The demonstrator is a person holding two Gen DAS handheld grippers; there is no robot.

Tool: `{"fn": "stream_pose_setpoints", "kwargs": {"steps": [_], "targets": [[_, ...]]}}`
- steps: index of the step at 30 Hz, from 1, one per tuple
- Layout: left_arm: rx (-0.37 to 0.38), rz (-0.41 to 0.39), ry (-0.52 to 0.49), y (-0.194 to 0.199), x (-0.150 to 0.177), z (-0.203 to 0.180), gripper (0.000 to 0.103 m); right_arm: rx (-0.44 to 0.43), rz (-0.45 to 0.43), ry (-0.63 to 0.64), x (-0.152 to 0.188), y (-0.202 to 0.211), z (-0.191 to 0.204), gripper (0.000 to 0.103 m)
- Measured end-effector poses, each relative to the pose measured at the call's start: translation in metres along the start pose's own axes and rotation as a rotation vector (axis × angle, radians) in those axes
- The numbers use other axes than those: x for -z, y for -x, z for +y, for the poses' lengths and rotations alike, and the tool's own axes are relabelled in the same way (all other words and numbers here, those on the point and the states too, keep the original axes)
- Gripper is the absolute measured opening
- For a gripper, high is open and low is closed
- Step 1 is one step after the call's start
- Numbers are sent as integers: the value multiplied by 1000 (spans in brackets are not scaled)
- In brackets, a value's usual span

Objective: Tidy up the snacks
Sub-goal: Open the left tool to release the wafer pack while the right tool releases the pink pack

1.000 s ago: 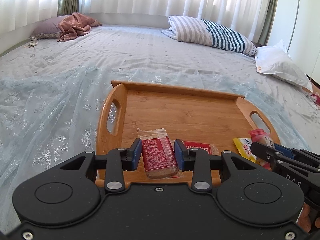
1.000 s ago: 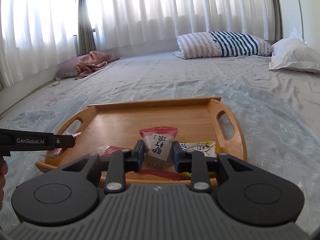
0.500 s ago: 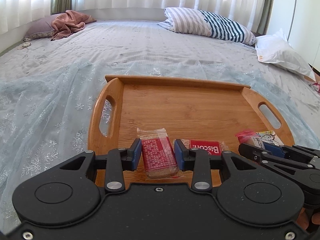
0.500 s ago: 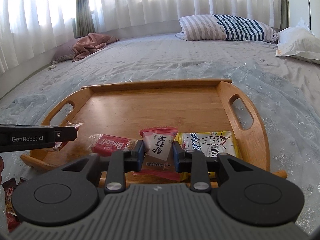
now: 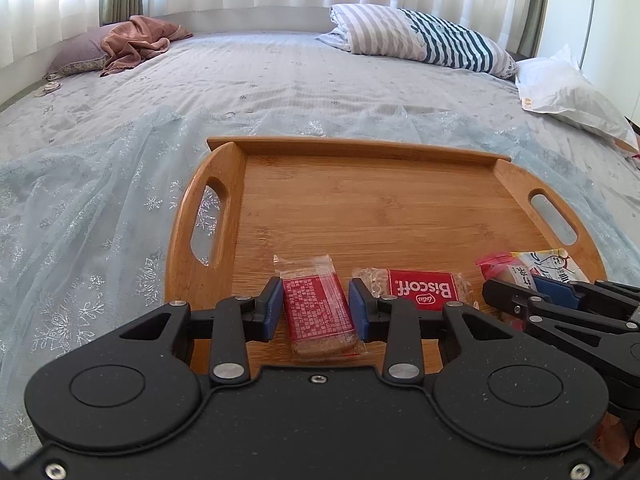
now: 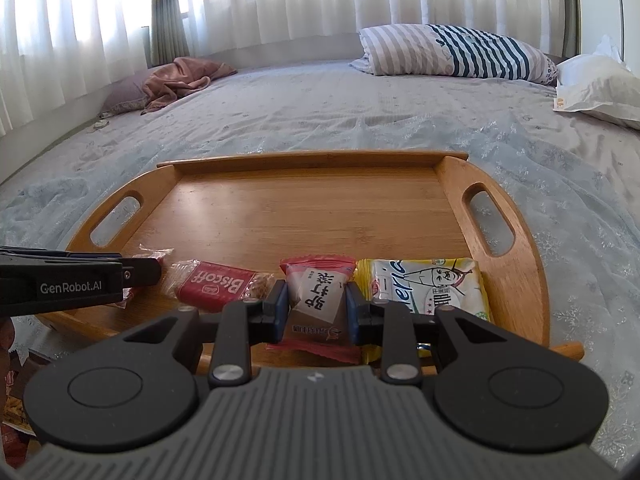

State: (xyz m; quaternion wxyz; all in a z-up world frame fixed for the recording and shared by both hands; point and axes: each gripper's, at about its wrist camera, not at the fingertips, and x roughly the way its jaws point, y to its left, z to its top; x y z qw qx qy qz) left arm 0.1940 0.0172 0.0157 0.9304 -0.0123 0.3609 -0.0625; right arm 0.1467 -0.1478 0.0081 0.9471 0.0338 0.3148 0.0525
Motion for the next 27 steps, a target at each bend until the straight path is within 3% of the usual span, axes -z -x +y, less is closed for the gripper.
{"fn": "stream_pose_setpoints", "kwargs": {"steps": [8,11,15,18,20,27], "targets": [[-15,-9,-24,-3,3,-2,34,3,-3,8,1,0,0,36],[-18,-10,-31,-2,3,-4,35,1,-4,7,1,0,1,45],[-29,-16,-26,3,2,-2,53,11,-31,31,2,6,3,63],[-27,-19,-23,9,3,-1,61,13,-48,38,1,12,2,68],[-25,-21,-10,15,4,1,75,11,-55,33,0,17,0,70],[-4,-43,10,52,20,0,83,7,-90,23,8,47,-11,80]]}}
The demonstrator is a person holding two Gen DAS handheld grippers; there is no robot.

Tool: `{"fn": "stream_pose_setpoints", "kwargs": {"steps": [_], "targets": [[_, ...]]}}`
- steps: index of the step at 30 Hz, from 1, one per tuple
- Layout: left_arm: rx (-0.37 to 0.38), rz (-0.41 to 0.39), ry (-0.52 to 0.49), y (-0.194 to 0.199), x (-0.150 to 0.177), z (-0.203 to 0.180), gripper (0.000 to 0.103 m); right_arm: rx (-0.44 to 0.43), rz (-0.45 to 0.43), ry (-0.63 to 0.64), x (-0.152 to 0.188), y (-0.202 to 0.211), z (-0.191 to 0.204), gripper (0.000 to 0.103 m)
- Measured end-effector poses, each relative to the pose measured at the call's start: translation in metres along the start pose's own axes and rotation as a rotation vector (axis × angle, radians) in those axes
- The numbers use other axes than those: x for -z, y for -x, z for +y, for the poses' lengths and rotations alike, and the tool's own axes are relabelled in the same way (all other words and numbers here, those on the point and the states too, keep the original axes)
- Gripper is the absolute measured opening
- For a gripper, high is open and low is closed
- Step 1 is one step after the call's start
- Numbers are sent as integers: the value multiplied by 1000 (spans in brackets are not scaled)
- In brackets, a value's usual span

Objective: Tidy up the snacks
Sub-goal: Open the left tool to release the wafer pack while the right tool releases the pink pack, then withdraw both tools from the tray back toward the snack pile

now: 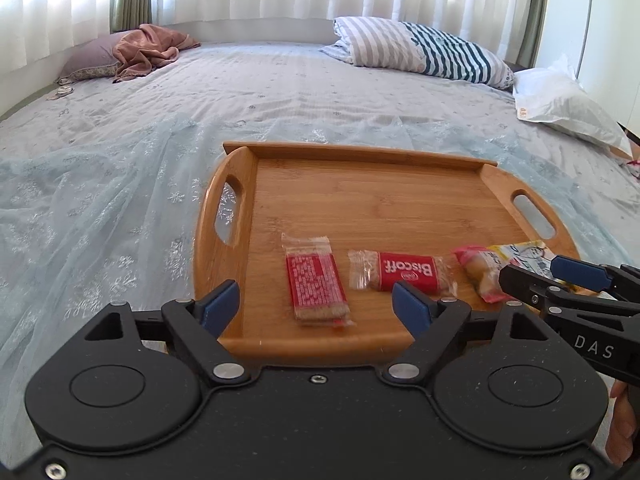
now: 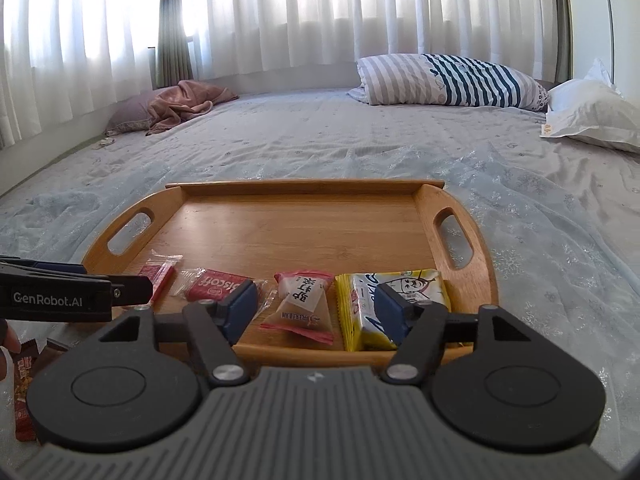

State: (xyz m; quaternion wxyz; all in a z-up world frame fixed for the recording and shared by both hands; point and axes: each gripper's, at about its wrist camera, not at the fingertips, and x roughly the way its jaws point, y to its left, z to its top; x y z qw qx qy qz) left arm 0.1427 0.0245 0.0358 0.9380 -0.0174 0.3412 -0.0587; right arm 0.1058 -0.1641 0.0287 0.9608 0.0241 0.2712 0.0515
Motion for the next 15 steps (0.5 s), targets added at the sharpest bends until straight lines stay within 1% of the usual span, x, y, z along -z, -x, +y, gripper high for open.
{"fn": "stream_pose_setpoints", "kwargs": {"steps": [2,7,9,11,12,13,14,15], "targets": [[-6,-13,5,13,9,-1,85,4,-13,10,4,11,-1,82],[5,-20,32,43,38,-5,85,11,-41,25,21,41,-2,86],[13,-17,35,54,51,-7,77,22,-40,31,28,49,-3,86],[11,-13,36,64,61,-9,61,32,-42,33,36,58,-5,85],[16,-8,32,67,66,-10,57,40,-43,33,40,61,-6,81],[22,-4,27,71,70,-10,51,51,-44,31,44,65,-8,78],[26,1,24,75,74,-10,45,65,-42,27,47,68,-9,71],[30,6,17,77,77,-10,43,78,-39,24,50,70,-11,60]]}}
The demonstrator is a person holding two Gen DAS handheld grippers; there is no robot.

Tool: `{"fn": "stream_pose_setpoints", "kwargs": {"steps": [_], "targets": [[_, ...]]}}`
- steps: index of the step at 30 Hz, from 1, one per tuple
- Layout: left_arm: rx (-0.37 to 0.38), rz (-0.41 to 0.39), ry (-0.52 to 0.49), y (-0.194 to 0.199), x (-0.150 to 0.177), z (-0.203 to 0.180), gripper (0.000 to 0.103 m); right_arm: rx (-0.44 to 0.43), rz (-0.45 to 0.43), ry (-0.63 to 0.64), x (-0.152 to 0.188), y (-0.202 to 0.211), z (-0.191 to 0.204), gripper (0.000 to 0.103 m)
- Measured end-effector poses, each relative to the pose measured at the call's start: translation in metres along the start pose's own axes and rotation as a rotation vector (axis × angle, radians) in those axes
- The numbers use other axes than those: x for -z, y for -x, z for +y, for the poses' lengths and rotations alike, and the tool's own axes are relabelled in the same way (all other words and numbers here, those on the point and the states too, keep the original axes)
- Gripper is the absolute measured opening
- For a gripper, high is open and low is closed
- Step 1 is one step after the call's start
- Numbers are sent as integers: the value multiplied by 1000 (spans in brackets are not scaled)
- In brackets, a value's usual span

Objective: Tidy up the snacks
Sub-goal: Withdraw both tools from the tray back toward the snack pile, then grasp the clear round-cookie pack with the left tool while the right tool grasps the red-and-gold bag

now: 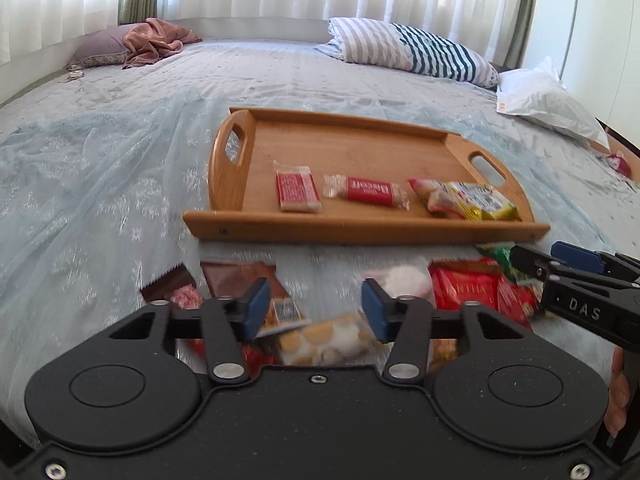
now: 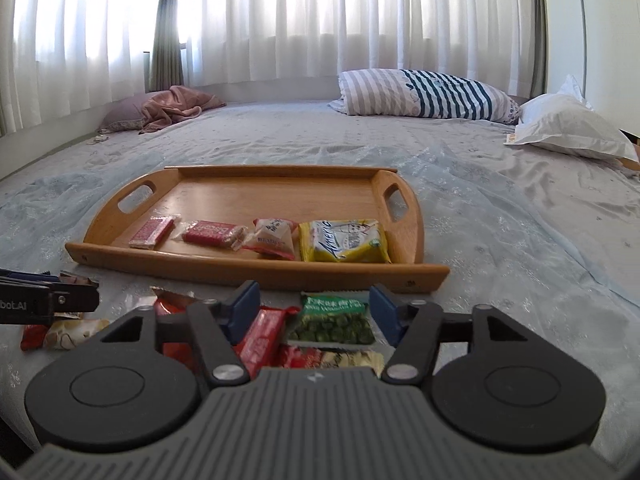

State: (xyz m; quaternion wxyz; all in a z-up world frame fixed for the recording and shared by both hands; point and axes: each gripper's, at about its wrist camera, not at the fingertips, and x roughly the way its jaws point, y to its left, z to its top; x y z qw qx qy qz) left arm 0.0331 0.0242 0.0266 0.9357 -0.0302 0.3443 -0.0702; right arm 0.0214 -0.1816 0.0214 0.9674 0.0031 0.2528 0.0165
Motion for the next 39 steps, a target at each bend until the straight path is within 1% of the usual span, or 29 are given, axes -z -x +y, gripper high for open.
{"fn": "stream_pose_setpoints", "kwargs": {"steps": [2,3,4,6,10,11,12,14,15,16,17,18,19,21,22,23,24,25,26,28,31,33,35,36,37,39], "targets": [[16,13,-37,3,5,-2,33,26,8,-13,7,4,-4,47],[18,18,-48,4,7,-3,32,34,15,-24,11,5,-7,40],[20,22,-59,5,9,-4,31,36,23,-35,13,6,-9,38],[22,20,-87,7,12,-7,31,32,38,-47,18,8,-12,35],[14,7,-123,10,15,-13,32,30,47,-31,24,12,-9,36],[10,6,-125,11,16,-13,37,32,44,-26,24,13,-8,37],[5,6,-127,10,16,-14,40,33,42,-18,25,13,-7,43],[-6,3,-121,10,17,-14,44,40,39,-9,25,12,-5,54],[-17,0,-120,10,18,-14,46,42,37,-5,26,12,-4,55],[-27,-7,-116,10,19,-14,56,47,35,2,26,12,-3,56],[-38,-16,-109,10,21,-15,68,52,32,7,27,13,-1,61],[-45,-28,-100,10,23,-15,72,55,31,12,28,13,0,67],[-41,-43,-94,10,25,-15,75,58,30,18,29,12,1,68],[-45,-44,-98,7,28,-16,75,72,26,27,31,12,2,71],[-53,-45,-111,5,29,-19,73,79,23,30,31,12,3,72],[-65,-50,-128,5,30,-21,69,80,22,32,31,12,3,72],[-61,-51,-142,5,31,-24,65,78,22,32,31,13,3,72],[-44,-44,-147,5,31,-24,60,75,24,32,31,13,3,72],[-29,-32,-139,4,31,-25,59,70,26,35,31,13,3,73],[-23,-26,-132,4,32,-25,58,56,32,40,32,13,4,74],[-16,-22,-122,8,31,-23,55,50,38,48,34,10,8,76],[-7,-27,-108,10,30,-21,56,49,39,49,34,7,9,77],[-13,-41,-113,9,30,-20,60,43,41,32,33,4,8,80],[-25,-44,-123,8,29,-19,60,40,42,26,33,2,8,82],[-35,-44,-131,6,29,-20,60,41,44,20,33,0,7,82],[-20,-28,-134,1,27,-19,57,41,52,12,34,-4,6,82]]}}
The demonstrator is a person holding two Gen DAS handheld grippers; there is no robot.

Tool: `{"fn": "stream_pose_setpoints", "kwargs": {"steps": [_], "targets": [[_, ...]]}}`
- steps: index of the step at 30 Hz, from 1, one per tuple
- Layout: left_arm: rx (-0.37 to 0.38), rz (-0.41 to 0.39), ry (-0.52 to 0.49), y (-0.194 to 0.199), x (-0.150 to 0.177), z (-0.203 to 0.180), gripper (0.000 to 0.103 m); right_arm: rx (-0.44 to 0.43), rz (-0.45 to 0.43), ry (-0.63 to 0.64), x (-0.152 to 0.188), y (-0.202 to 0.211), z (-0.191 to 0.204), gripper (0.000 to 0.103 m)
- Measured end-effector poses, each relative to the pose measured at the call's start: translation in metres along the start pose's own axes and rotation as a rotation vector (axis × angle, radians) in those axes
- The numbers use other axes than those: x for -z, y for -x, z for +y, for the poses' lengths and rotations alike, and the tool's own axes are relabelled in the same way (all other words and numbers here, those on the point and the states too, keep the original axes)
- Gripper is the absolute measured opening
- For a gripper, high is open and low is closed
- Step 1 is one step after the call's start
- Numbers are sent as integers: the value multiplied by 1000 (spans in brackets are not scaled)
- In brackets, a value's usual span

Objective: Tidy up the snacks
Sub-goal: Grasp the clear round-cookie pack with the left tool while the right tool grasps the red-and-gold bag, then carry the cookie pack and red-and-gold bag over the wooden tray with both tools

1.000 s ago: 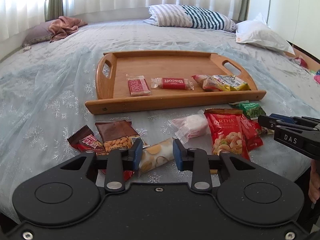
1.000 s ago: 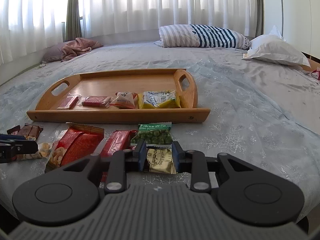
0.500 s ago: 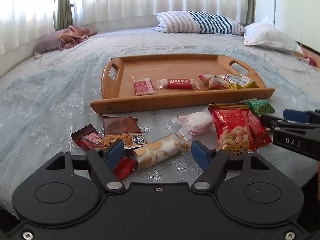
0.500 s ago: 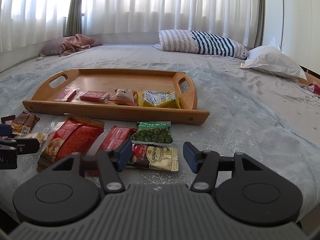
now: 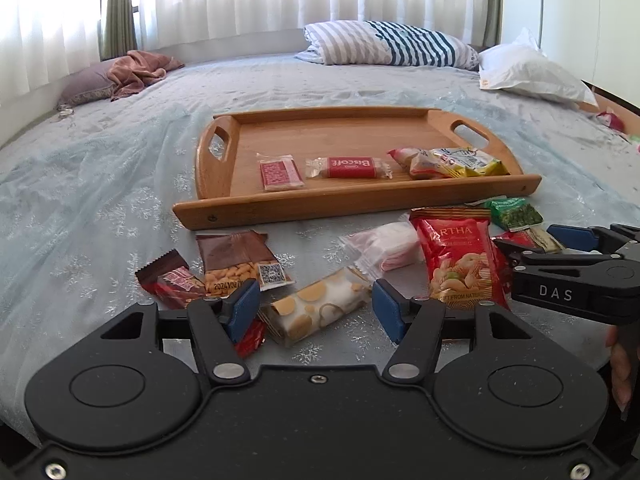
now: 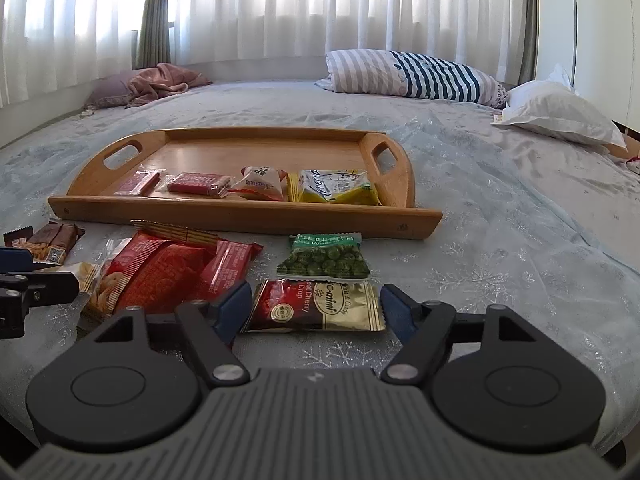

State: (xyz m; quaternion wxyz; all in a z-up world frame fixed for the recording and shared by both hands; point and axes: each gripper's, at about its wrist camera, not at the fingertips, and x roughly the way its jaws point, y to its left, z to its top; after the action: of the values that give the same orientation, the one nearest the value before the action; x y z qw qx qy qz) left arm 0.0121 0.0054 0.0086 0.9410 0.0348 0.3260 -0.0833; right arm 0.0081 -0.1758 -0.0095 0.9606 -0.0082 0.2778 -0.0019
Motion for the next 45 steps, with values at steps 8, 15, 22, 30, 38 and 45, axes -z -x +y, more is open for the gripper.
{"fn": "stream_pose_setpoints", "kwargs": {"steps": [8,15,22,30,38,45], "targets": [[84,58,17,3,1,-1,26,-12,-2,21,2,6,4,60],[123,11,47,9,-8,5,46,-3,-8,9,-1,16,-1,60],[152,73,44,-15,-7,2,34,39,-23,-25,-3,25,-16,60],[136,33,42,-2,-13,1,21,46,-42,-63,-9,25,-24,60],[99,5,88,1,-34,13,21,36,-81,-98,-17,28,-26,60],[90,-9,123,-7,-52,23,21,17,-111,-118,-26,27,-29,60]]}}
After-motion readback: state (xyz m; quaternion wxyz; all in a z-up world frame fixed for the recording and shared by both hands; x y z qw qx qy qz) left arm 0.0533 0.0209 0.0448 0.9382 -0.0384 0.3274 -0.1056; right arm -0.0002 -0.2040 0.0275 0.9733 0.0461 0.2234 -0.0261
